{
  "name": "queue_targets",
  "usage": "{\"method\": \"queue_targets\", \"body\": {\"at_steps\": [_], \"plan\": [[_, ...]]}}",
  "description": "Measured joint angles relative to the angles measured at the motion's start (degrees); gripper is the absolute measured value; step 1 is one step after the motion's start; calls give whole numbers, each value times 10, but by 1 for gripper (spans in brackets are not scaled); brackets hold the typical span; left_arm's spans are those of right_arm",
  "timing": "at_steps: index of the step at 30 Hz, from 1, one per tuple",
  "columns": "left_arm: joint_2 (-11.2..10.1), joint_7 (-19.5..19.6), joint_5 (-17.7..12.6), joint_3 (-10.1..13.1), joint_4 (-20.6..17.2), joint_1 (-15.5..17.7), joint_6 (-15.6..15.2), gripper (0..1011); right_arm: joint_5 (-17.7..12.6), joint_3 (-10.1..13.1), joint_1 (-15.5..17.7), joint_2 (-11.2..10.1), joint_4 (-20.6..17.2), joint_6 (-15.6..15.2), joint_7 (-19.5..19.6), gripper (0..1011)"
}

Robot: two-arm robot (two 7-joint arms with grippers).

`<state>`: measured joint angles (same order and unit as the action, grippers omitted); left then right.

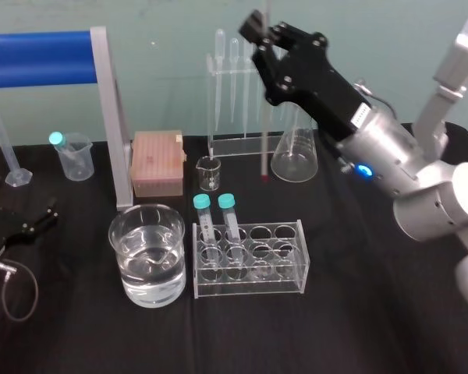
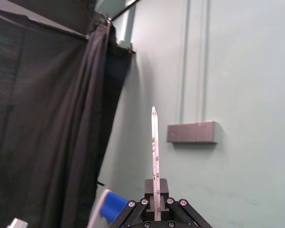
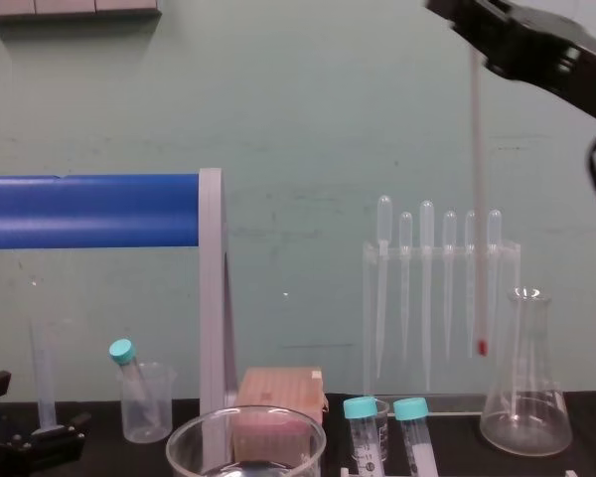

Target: Hold the thermometer with one hand and immerse one end into the beaker, then reinsert it into the test tube rack.

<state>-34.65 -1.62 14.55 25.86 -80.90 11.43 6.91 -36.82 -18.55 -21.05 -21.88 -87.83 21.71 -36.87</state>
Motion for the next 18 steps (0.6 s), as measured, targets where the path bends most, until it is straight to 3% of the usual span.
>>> {"method": "queue_targets", "body": {"at_steps": [6, 18], "plan": [[0, 0, 0, 0, 0, 0, 0, 1008, 7, 23, 34, -13, -14, -5, 16, 56], [0, 0, 0, 0, 0, 0, 0, 1008, 3, 38, 59, -1, 24, -6, 16, 56]]}}
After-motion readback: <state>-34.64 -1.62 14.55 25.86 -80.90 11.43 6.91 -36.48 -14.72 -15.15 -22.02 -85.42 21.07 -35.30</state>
